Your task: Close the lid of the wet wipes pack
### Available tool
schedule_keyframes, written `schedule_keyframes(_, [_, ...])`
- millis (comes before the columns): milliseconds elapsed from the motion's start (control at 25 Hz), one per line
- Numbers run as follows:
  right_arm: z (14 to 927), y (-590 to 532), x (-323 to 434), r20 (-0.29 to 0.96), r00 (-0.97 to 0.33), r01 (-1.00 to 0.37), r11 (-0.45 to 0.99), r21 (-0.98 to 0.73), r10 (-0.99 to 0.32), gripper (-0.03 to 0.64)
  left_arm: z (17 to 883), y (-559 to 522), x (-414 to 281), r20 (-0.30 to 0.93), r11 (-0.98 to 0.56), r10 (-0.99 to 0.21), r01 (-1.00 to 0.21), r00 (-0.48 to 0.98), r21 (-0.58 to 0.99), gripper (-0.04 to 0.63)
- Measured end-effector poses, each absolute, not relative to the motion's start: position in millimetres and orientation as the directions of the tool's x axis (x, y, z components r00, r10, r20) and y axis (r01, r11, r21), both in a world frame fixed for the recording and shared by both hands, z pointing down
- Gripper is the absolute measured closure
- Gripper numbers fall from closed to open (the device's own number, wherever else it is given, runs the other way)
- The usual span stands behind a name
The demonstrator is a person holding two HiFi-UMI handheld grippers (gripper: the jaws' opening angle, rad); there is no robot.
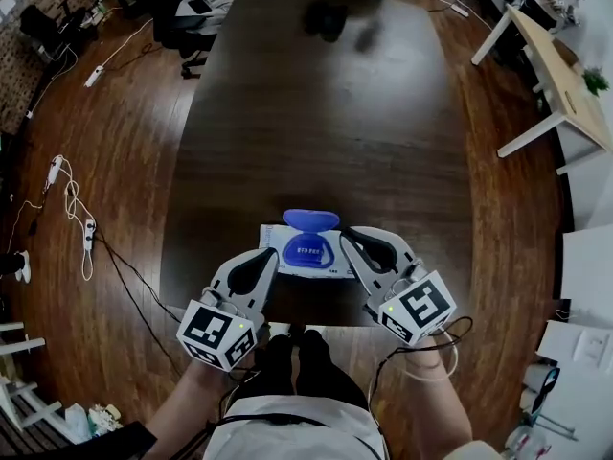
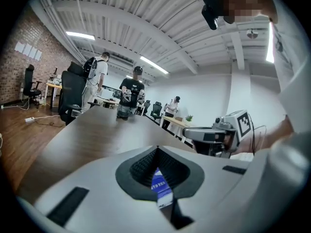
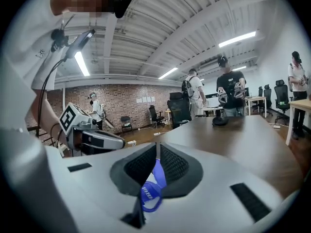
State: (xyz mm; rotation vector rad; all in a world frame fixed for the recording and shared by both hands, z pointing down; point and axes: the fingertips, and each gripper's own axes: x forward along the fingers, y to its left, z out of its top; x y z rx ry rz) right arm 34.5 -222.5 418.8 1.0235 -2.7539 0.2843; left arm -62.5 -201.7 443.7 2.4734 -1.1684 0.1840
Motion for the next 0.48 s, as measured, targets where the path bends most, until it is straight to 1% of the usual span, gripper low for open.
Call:
schedule_keyframes(200, [440, -241, 33, 0.245, -0.754, -0.647, 0.753, -0.12, -0.609, 0.569, 457, -216, -55, 0.295, -0.562, -0.715, -0.772, 0.634, 0.298, 0.594])
schedule_keyframes(480, [477, -257, 35, 0.299, -0.77, -0.617, 0.778, -0.121, -0.564, 0.511, 482, -222, -50, 0.309, -0.54, -0.718, -0.78, 0.623, 0.317, 0.594])
